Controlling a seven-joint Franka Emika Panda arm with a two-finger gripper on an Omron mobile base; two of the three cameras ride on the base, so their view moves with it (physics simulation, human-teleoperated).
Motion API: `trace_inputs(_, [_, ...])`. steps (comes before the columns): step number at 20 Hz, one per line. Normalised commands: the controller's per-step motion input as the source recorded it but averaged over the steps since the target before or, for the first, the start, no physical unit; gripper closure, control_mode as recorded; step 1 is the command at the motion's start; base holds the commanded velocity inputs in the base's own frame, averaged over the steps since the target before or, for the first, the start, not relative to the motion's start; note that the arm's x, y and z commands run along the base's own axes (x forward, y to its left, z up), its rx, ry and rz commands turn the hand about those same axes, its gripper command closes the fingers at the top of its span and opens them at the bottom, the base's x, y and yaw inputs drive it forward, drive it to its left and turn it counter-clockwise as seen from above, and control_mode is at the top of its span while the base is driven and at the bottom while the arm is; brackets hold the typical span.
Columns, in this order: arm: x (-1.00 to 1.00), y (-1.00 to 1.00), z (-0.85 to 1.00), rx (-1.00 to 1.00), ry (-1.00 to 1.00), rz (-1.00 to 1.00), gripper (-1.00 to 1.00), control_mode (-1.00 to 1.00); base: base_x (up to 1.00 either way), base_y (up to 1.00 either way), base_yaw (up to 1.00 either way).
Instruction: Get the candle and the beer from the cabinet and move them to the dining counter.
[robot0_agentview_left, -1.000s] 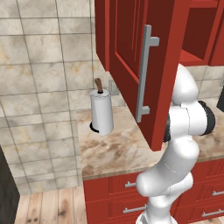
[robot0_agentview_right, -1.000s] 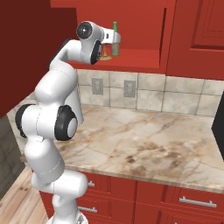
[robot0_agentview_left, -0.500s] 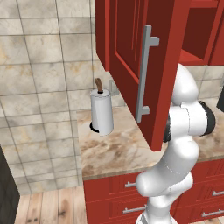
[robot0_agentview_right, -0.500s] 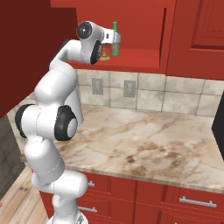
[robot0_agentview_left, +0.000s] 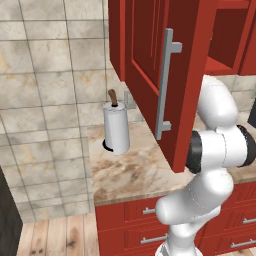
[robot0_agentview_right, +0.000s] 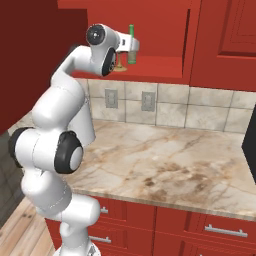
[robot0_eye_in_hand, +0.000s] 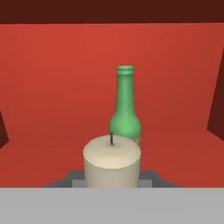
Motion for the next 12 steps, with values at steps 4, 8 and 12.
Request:
trace_inputs(4, [-0.99, -0.08, 0.0, 0.0, -0.04, 0.0, 1.0, -1.0, 0.0, 0.0, 0.0])
trace_inputs(8, [-1.0, -0.02, 0.0, -0.02, -0.05, -0.02, 1.0, -1.0, 0.0, 0.0, 0.0])
trace_inputs(12, [-1.0, 0.0, 0.0, -0.01, 0.0, -0.03, 1.0, -1.0, 0.0, 0.0, 0.0])
